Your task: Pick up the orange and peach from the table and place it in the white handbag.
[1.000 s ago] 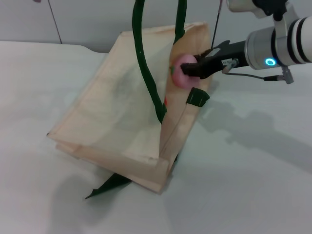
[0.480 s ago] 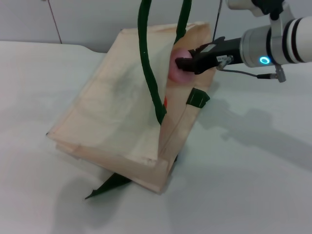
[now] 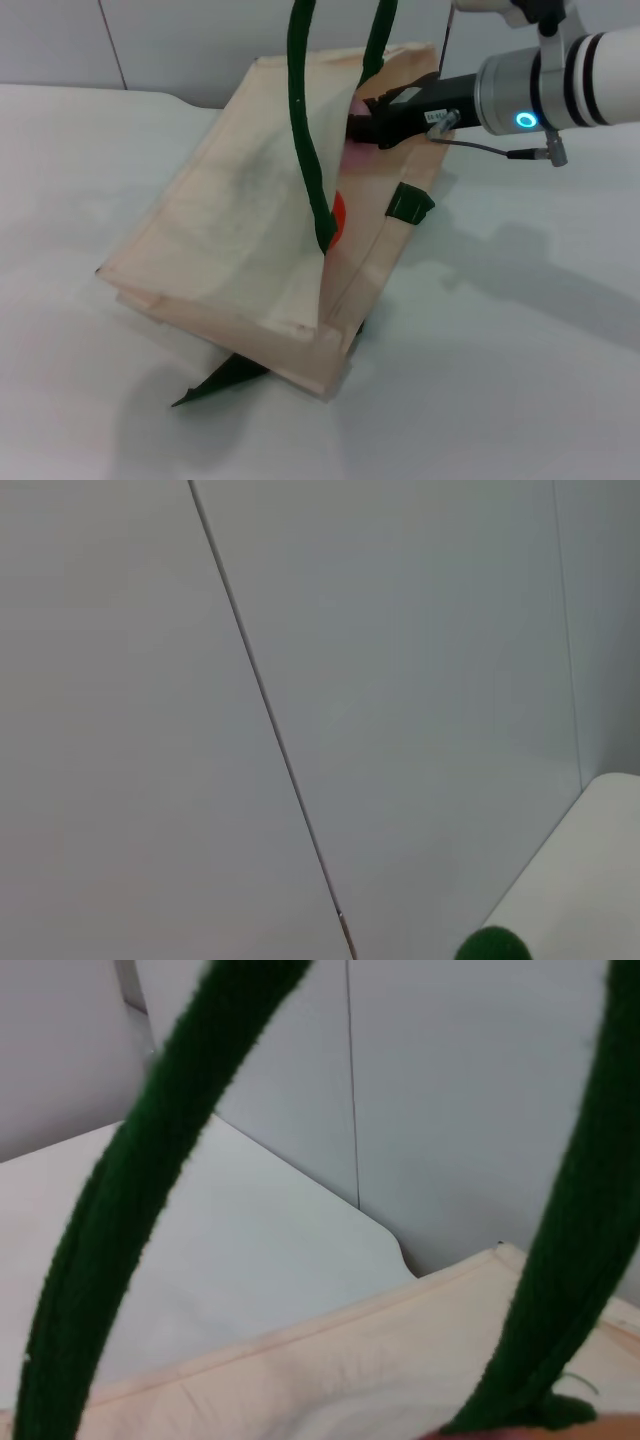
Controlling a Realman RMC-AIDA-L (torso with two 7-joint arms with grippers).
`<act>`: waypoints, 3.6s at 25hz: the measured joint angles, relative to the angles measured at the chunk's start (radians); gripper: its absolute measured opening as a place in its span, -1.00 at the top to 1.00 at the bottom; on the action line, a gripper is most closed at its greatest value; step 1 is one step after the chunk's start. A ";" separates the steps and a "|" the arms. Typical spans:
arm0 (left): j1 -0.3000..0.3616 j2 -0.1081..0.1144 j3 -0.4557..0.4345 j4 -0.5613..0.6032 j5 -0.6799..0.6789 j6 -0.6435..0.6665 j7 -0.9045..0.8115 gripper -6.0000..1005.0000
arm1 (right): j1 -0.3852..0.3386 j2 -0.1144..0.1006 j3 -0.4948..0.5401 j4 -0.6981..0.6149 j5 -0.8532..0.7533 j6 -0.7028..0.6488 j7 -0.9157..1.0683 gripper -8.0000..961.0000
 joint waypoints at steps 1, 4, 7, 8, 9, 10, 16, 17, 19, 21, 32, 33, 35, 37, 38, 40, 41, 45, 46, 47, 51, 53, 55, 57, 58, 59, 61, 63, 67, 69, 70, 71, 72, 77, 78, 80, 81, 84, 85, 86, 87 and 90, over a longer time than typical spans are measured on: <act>-0.001 0.000 0.000 0.000 0.000 0.000 0.000 0.71 | 0.001 0.000 0.000 0.000 0.000 0.002 0.000 0.32; -0.002 0.001 0.000 0.008 0.000 0.000 0.000 0.71 | 0.010 0.001 -0.002 -0.001 0.001 0.012 -0.001 0.32; -0.002 0.001 0.000 0.017 0.000 0.002 0.000 0.71 | 0.022 0.003 -0.004 0.001 0.001 0.020 -0.001 0.32; -0.003 0.001 0.000 0.018 0.000 0.003 0.000 0.71 | 0.031 0.004 -0.006 0.002 0.001 0.023 -0.002 0.32; -0.003 0.001 0.000 0.019 0.000 0.005 0.000 0.71 | 0.031 0.004 -0.006 0.002 0.001 0.023 -0.002 0.32; -0.003 0.001 0.000 0.019 0.000 0.006 0.000 0.71 | 0.035 0.004 -0.007 0.004 0.001 0.024 -0.002 0.32; -0.010 0.002 0.000 0.020 0.000 0.008 0.000 0.71 | 0.052 0.006 -0.008 0.017 0.002 0.021 -0.002 0.24; -0.011 0.002 0.000 0.020 0.000 0.008 0.000 0.71 | 0.052 0.006 -0.008 0.019 0.002 0.019 -0.002 0.15; -0.012 0.002 -0.001 0.020 0.000 0.008 0.000 0.71 | 0.052 0.006 -0.007 0.023 0.002 0.016 -0.001 -0.03; -0.012 0.002 -0.003 0.020 0.000 0.008 0.000 0.71 | 0.052 0.006 -0.004 0.028 0.002 0.014 0.000 -0.22; 0.013 0.002 -0.028 0.011 0.012 0.010 0.003 0.70 | 0.052 -0.011 0.039 0.076 -0.010 0.014 0.007 -0.63; 0.018 0.002 -0.034 0.011 0.013 0.011 0.005 0.70 | 0.050 -0.016 0.048 0.078 -0.011 0.017 0.008 -0.63; 0.028 0.002 -0.045 0.011 0.013 0.011 0.010 0.70 | 0.045 -0.023 0.061 0.078 -0.012 0.027 0.011 -0.63; 0.034 0.002 -0.049 0.012 0.013 0.015 0.015 0.70 | 0.042 -0.029 0.069 0.078 -0.012 0.033 0.015 -0.62; 0.036 0.001 -0.049 0.011 0.013 0.021 0.018 0.70 | 0.042 -0.033 0.071 0.078 -0.012 0.035 0.017 -0.62; 0.041 0.001 -0.049 0.009 0.012 0.035 0.022 0.70 | 0.041 -0.039 0.071 0.078 -0.012 0.036 0.022 -0.62; 0.044 0.000 -0.049 0.009 0.011 0.043 0.023 0.70 | 0.041 -0.041 0.071 0.078 -0.012 0.036 0.025 -0.62; 0.054 0.000 -0.044 -0.003 0.002 0.070 0.036 0.70 | 0.040 -0.049 0.071 0.078 -0.012 0.038 0.042 -0.62; 0.057 0.000 -0.043 -0.008 0.000 0.078 0.038 0.70 | 0.040 -0.050 0.071 0.078 -0.012 0.041 0.044 -0.62; 0.063 0.000 -0.042 -0.015 -0.005 0.087 0.040 0.70 | 0.040 -0.051 0.071 0.078 -0.012 0.044 0.045 -0.62; 0.081 0.000 -0.057 -0.060 -0.096 0.123 0.080 0.34 | 0.033 -0.058 0.074 0.079 -0.012 0.050 0.049 -0.62; 0.084 0.000 -0.061 -0.080 -0.148 0.140 0.108 0.24 | 0.026 -0.063 0.084 0.079 -0.013 0.054 0.055 -0.62; 0.084 0.000 -0.062 -0.098 -0.191 0.154 0.138 0.20 | 0.020 -0.068 0.100 0.079 -0.017 0.064 0.059 -0.62; 0.087 0.000 -0.064 -0.112 -0.217 0.165 0.162 0.17 | 0.017 -0.071 0.120 0.078 -0.029 0.075 0.059 -0.62; 0.088 0.000 -0.066 -0.118 -0.228 0.170 0.169 0.16 | 0.017 -0.072 0.126 0.079 -0.035 0.079 0.060 -0.62; 0.089 0.000 -0.070 -0.128 -0.247 0.174 0.181 0.15 | 0.017 -0.072 0.131 0.079 -0.041 0.082 0.062 -0.62; 0.094 0.000 -0.079 -0.146 -0.286 0.186 0.203 0.13 | 0.017 -0.072 0.135 0.079 -0.048 0.086 0.065 -0.62; 0.103 0.000 -0.083 -0.159 -0.325 0.206 0.228 0.12 | 0.017 -0.072 0.136 0.079 -0.049 0.088 0.067 -0.62; 0.110 0.000 -0.085 -0.178 -0.359 0.225 0.253 -0.04 | 0.017 -0.073 0.136 0.078 -0.049 0.088 0.068 -0.62; 0.112 0.000 -0.086 -0.184 -0.363 0.232 0.253 -0.12 | 0.016 -0.073 0.136 0.078 -0.049 0.087 0.069 -0.61; 0.115 0.000 -0.087 -0.185 -0.364 0.234 0.252 -0.16 | 0.014 -0.073 0.137 0.078 -0.049 0.086 0.070 -0.61; 0.118 0.000 -0.087 -0.185 -0.365 0.235 0.250 -0.20 | 0.011 -0.075 0.137 0.079 -0.049 0.083 0.072 -0.61; 0.126 0.000 -0.087 -0.186 -0.368 0.240 0.249 -0.23 | 0.006 -0.077 0.142 0.078 -0.050 0.082 0.076 -0.61; 0.191 -0.001 -0.083 -0.187 -0.373 0.353 0.254 -0.35 | -0.056 -0.086 0.233 -0.002 -0.055 0.079 0.084 -0.61; 0.203 -0.002 -0.081 -0.190 -0.373 0.381 0.255 -0.34 | -0.078 -0.086 0.260 -0.037 -0.062 0.076 0.084 -0.61; 0.224 -0.005 -0.078 -0.204 -0.376 0.446 0.255 -0.33 | -0.124 -0.078 0.317 -0.112 -0.090 0.059 0.084 -0.61; 0.229 -0.006 -0.076 -0.213 -0.377 0.470 0.255 -0.33 | -0.148 -0.071 0.345 -0.149 -0.110 0.044 0.084 -0.61; 0.258 -0.008 -0.054 -0.251 -0.386 0.573 0.256 -0.32 | -0.211 -0.031 0.404 -0.253 -0.177 -0.017 0.079 -0.61; 0.266 -0.008 -0.047 -0.257 -0.388 0.600 0.257 -0.32 | -0.226 -0.019 0.413 -0.281 -0.200 -0.042 0.078 -0.61; 0.276 -0.008 -0.034 -0.261 -0.389 0.634 0.260 -0.32 | -0.242 -0.008 0.417 -0.307 -0.220 -0.069 0.077 -0.61; 0.285 -0.008 -0.023 -0.265 -0.389 0.664 0.264 -0.32 | -0.253 -0.001 0.417 -0.322 -0.232 -0.091 0.076 -0.61; 0.300 -0.007 0.030 -0.292 -0.390 0.768 0.277 -0.32 | -0.276 0.002 0.410 -0.326 -0.237 -0.161 0.076 -0.61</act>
